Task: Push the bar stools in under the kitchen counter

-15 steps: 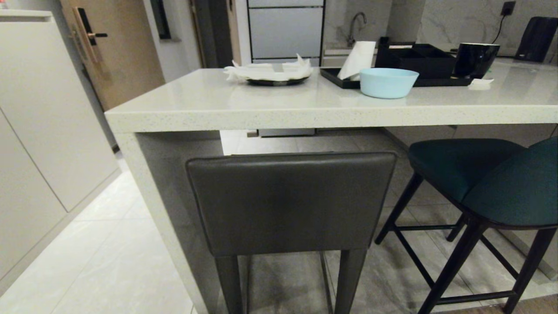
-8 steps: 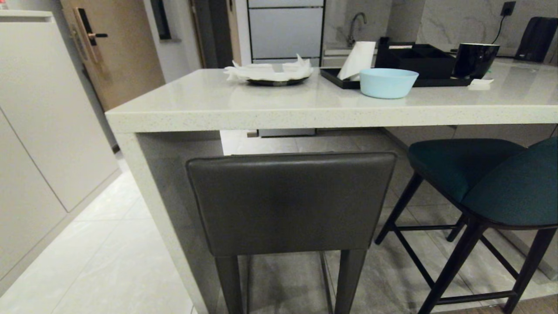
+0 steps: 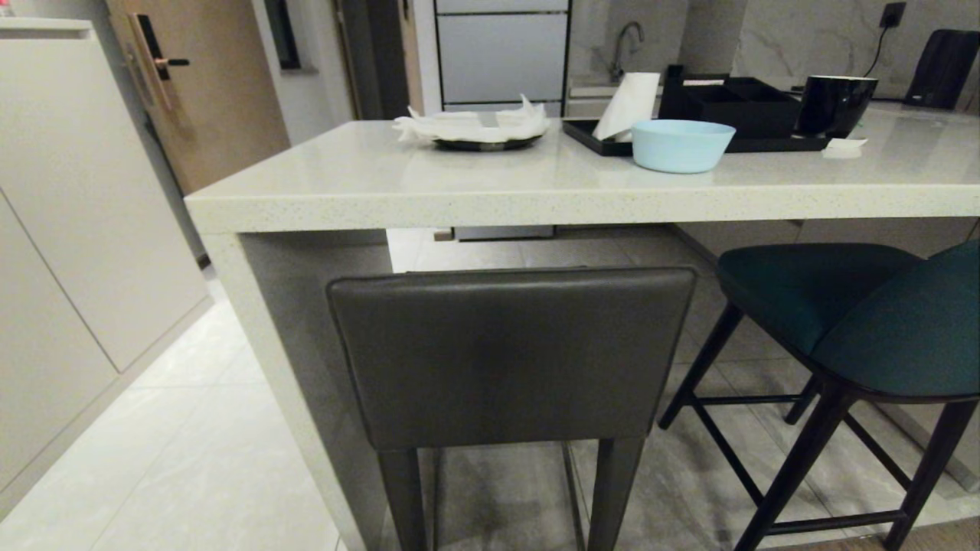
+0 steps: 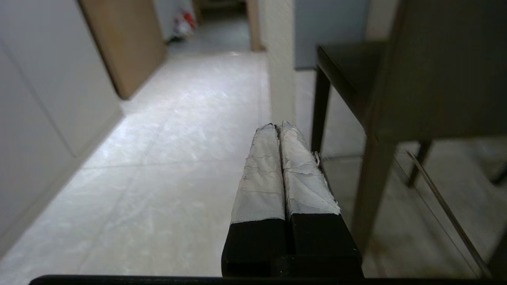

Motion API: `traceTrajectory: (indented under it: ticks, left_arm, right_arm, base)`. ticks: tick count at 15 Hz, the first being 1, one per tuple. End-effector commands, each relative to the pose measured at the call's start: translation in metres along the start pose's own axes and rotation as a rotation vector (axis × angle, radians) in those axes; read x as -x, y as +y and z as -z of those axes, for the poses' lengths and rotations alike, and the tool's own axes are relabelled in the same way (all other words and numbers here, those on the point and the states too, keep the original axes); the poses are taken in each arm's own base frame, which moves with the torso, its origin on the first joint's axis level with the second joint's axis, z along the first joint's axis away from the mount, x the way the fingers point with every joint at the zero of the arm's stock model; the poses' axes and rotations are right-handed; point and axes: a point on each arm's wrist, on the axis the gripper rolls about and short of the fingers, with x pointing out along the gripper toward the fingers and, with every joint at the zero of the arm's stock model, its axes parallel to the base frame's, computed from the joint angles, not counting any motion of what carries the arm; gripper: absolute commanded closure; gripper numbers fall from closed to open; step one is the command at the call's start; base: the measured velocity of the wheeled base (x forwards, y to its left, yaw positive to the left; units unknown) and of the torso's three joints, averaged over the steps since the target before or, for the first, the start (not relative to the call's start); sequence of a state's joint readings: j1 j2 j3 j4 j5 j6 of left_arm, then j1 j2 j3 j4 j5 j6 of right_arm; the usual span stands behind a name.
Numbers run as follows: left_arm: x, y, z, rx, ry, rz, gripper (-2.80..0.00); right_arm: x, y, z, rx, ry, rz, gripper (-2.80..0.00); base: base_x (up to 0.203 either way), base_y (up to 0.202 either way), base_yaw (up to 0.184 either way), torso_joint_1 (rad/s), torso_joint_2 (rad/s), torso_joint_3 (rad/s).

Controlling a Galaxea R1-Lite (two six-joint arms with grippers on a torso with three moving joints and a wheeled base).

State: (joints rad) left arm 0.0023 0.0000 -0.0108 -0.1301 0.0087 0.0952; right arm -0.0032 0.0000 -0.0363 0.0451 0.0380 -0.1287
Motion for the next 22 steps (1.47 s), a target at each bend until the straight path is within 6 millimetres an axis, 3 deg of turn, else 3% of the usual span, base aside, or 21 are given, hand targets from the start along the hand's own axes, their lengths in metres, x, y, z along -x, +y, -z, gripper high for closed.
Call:
traceTrajectory:
  ticks: [1,6,14,22]
  left_arm:
    - [0.0003,-0.0024,0.0183,0.001,0.142,0.044,0.00]
    - [-0.0007,-0.0021,0.0167,0.037,0.108,0.033,0.00]
    - [-0.0007,-0.0021,0.0165,0.051,0.106,0.037,0.00]
    - [-0.0008,-0.0018,0.0161,0.090,0.103,0.020,0.00]
  right_arm:
    - [-0.0029,0.0007,0.0063,0.002,0.000,-0.001,0.00]
    - [-0.0029,0.0007,0.0061,-0.001,-0.001,0.000,0.00]
    - [-0.0029,0.0007,0.0061,-0.001,-0.001,0.000,0.00]
    - [-0.0029,0.0006,0.0063,-0.015,0.001,0.003,0.00]
  base:
    - [0.000,0.000,0.000,0.000,0.00,0.000]
    - [0.000,0.000,0.000,0.000,0.00,0.000]
    - [-0.180,0.000,-0.002,0.002,0.00,0.001]
    - [0.000,0.000,0.000,0.000,0.00,0.000]
